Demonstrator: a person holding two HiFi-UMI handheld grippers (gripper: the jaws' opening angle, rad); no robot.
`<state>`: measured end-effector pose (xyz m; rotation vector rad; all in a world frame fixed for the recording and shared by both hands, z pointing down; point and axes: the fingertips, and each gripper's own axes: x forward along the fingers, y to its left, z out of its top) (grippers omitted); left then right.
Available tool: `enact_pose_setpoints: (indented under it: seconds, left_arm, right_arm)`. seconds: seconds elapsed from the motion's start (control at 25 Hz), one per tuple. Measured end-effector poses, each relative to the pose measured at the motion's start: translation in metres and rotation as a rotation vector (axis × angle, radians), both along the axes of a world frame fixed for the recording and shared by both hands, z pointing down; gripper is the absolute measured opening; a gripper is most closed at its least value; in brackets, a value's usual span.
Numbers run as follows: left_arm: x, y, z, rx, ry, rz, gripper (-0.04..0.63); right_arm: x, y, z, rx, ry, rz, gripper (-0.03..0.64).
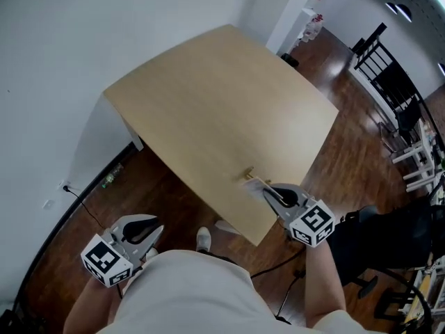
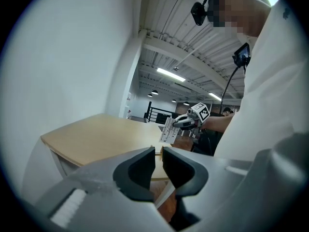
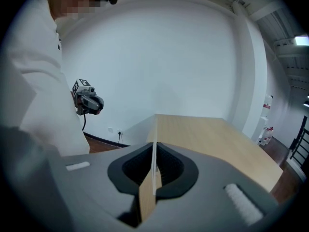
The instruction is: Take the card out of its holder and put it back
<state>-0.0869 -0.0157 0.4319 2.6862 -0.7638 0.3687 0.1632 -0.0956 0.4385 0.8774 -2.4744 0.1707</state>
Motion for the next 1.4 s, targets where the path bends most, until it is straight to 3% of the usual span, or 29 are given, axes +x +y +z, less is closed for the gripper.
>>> enact_pose_setpoints:
  seconds: [0.48,1.4]
  left_arm:
    - [0.063,-0.034,0.0,-0.007,-0.022,-0.054,0.052]
    - [0.09,-0.065,0.006,-0.059,-0.069,-0.077,0.052]
  right_arm:
    - [0.072,-0.072,0.057,-0.042,0.02,-0.021,0.021]
    - [0.082,-0.101,0.111,-0.127,-0.023,-0.034,0.021]
